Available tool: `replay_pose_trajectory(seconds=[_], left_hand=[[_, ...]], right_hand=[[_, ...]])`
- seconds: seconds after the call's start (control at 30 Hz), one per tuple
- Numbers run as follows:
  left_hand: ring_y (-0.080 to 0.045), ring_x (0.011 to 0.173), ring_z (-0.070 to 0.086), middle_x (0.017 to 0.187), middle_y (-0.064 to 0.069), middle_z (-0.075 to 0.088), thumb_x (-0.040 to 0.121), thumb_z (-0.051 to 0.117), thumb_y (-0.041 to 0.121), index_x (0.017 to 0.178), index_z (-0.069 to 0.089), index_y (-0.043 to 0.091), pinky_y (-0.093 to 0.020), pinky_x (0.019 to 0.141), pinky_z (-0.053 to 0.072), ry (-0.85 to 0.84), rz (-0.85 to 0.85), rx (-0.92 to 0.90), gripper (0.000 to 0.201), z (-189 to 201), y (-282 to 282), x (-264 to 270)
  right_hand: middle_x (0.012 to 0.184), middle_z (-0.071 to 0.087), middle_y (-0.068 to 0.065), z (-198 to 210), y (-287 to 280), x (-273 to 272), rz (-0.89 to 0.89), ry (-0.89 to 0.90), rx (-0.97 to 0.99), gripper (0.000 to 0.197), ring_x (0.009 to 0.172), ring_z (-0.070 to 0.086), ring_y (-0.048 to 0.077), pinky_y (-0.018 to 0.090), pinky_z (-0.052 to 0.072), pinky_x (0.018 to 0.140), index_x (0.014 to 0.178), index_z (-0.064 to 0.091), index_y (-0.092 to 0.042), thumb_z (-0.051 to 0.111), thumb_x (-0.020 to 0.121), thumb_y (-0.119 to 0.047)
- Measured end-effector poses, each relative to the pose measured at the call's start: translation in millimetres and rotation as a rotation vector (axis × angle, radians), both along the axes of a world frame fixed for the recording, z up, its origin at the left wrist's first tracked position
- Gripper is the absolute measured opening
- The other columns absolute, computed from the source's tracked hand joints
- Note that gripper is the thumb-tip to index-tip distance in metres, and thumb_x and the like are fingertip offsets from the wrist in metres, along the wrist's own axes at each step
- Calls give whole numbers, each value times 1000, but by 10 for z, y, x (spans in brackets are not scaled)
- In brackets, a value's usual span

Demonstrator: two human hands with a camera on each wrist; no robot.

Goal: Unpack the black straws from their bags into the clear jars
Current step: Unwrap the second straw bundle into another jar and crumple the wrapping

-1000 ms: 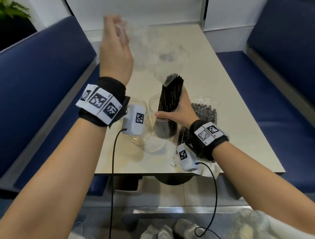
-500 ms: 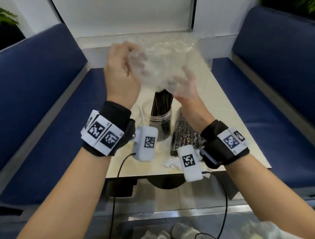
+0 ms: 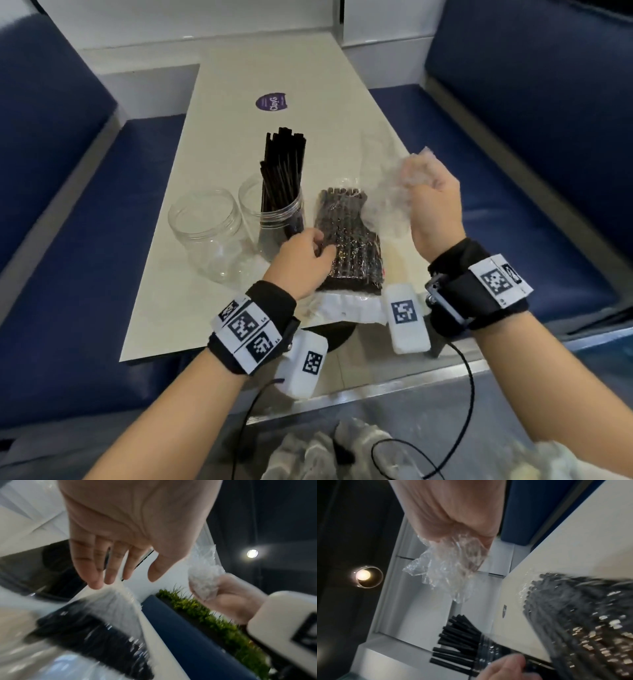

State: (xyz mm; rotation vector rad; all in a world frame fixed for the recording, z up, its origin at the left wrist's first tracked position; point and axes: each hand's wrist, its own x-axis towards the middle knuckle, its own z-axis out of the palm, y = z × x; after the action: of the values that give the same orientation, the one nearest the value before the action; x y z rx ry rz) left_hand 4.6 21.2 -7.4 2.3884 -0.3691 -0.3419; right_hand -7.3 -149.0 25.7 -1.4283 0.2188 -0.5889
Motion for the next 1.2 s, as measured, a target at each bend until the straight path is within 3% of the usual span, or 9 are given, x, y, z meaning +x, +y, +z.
replay_pose_trajectory(seconds=[0.17,0.33,0.43,0.5,0.57,0.73,0.87,1.0,1.2], left_hand=[[-34,125,47,139,-19,47,82,39,71,145,21,3,-42,101,41,157,54,288,93,-389,-243,147],[-34,129,43,144,-20,39,73,55,72,145,9,-1,-44,103,41,201,178,303,112,-514,-517,193],[-31,112,56,126,-18,55,67,71,61,136,29,-7,-37,88,49,263,231,165,105,-558,-584,250],[-25,90,62,99,-9,65,62,80,51,116,53,-4,-31,70,50,297,230,32,82,-569,-576,266],[-22,88,65,94,-5,68,60,85,39,102,64,2,-30,74,52,310,226,-72,60,-575,-542,247],[-16,102,58,111,2,60,61,86,27,117,50,7,-25,83,43,213,200,-235,70,-452,-378,26],[-14,106,55,119,-1,55,63,85,25,121,42,14,-26,91,44,-15,201,-291,73,-301,-57,-219],[-11,104,54,114,1,55,63,85,22,115,42,18,-17,82,40,-115,295,-364,68,-254,255,-293],[-15,107,55,116,-2,55,60,86,22,116,42,18,-25,87,44,-150,366,-397,72,-342,594,-302]], right_hand=[[83,44,-6,-306,-146,-85,-93,175,-88,36,76,41,0,8,35,66,63,44,-19,33,79,12],[99,27,-2,-473,-225,-177,-71,268,-43,15,79,30,5,13,31,65,83,42,-22,41,74,-10],[96,24,-6,-569,-292,-233,-49,310,-105,30,84,32,3,16,37,72,94,43,-20,39,67,-8],[104,22,-4,-653,-345,-246,-26,347,-301,43,98,30,9,18,37,94,112,47,-13,33,75,4],[113,21,4,-718,-387,-252,-53,309,-486,58,108,26,12,-1,20,100,129,43,-9,30,78,16],[116,40,3,-742,-368,-138,-195,127,-555,51,113,43,16,4,26,99,119,44,-2,34,74,19],[106,55,20,-670,-301,68,-288,21,-632,38,104,49,23,-2,26,89,101,55,5,36,71,19],[126,53,22,-840,-152,353,-180,142,-753,40,122,46,31,19,26,106,112,58,3,38,80,16],[157,14,5,-1289,63,610,366,756,-1281,54,145,7,30,42,12,120,145,17,-18,34,94,-15]])
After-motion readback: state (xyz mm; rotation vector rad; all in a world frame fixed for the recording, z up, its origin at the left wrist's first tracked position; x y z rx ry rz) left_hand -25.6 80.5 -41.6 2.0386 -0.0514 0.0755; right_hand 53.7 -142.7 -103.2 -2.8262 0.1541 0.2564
